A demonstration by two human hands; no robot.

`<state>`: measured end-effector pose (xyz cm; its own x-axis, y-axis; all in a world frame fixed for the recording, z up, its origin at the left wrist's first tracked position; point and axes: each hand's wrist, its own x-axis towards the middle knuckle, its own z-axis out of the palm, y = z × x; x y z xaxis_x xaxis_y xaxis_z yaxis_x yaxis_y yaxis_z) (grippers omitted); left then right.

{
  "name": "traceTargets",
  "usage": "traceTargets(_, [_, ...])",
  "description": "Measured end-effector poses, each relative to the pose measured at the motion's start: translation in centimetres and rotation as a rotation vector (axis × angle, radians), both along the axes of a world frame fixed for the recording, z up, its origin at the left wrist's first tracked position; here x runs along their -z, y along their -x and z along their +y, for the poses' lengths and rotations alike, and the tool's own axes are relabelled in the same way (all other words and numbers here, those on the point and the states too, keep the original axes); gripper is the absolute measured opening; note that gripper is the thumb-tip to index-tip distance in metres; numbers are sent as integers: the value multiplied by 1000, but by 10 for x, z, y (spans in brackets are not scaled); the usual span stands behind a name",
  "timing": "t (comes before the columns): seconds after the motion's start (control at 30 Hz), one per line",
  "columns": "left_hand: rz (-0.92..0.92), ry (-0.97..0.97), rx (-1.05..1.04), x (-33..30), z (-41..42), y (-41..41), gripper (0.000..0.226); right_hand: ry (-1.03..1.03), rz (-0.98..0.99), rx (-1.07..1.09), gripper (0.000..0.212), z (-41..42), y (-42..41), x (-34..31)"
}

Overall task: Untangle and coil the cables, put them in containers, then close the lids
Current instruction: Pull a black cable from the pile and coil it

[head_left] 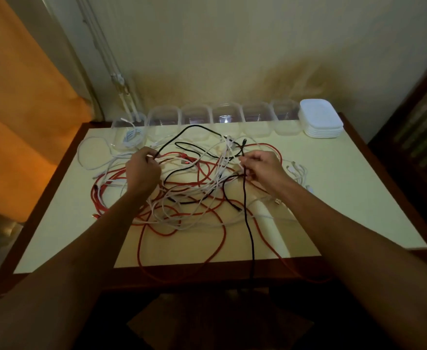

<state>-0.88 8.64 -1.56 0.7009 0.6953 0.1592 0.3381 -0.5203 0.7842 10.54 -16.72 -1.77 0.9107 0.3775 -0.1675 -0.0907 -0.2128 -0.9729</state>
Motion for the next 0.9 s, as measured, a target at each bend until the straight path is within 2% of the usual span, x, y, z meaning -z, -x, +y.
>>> traceTargets(0.1, [30,-12,-72,-3,7,-3,30,-116,-66,-7,9,-22,3,-10])
traceTargets(0.23, [150,-37,-18,-4,-2,-3,33,139,-180,-194,13,-44,10,-11])
traceTargets(0.33, [41,-283,69,-9,-31,-5,27,173,-173,-197,30,-49,12,-10])
traceTargets(0.4, [-45,-362,217,-15,-58,-11,24,174,-173,-218,32,-47,17,-13])
traceTargets(0.5, [137,-457,499,-13,-94,-24,60,185,-210,-286,28,-40,27,-20])
traceTargets(0.6, [302,-448,569,-8,-108,-32,79,180,-228,-279,24,-38,31,-26])
traceTargets(0.67, [305,-362,591,-11,-111,-35,71,178,-229,-264,25,-42,33,-25])
traceTargets(0.77, [285,-203,675,-23,-109,-39,41,59,-168,-183,25,-49,39,-21])
traceTargets(0.83, [308,-196,661,-27,-100,-36,22,-105,-68,-59,23,-51,43,-22])
traceTargets(0.9, [312,-247,534,-22,-85,-31,13,-227,3,6,23,-58,43,-23])
